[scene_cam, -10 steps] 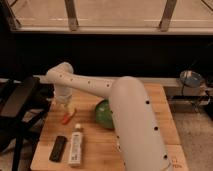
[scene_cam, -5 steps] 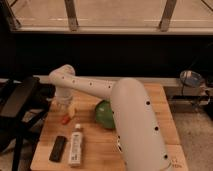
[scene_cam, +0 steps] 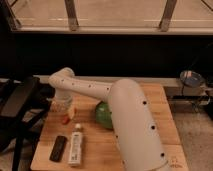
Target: Drag the pepper across the table
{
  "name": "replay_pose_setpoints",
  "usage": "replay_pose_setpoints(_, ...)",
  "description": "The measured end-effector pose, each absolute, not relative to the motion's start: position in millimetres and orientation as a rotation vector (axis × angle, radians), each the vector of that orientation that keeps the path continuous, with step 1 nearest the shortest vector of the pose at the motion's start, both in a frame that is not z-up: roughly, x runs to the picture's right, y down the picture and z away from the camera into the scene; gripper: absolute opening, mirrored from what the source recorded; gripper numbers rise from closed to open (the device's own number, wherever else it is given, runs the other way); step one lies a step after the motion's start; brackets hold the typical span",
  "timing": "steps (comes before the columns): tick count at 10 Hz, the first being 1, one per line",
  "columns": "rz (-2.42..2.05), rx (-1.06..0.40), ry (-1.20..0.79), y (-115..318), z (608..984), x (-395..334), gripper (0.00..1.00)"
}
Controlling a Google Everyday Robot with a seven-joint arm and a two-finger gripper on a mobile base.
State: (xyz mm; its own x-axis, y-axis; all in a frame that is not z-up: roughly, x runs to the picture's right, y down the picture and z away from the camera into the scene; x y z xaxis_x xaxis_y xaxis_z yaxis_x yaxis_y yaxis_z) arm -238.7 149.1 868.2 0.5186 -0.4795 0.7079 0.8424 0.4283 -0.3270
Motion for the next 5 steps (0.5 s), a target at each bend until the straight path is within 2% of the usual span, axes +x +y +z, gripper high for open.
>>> replay_pose_setpoints(5,-0.871,-0.735,-0.568,153.7,876.7,-237.1,0.65)
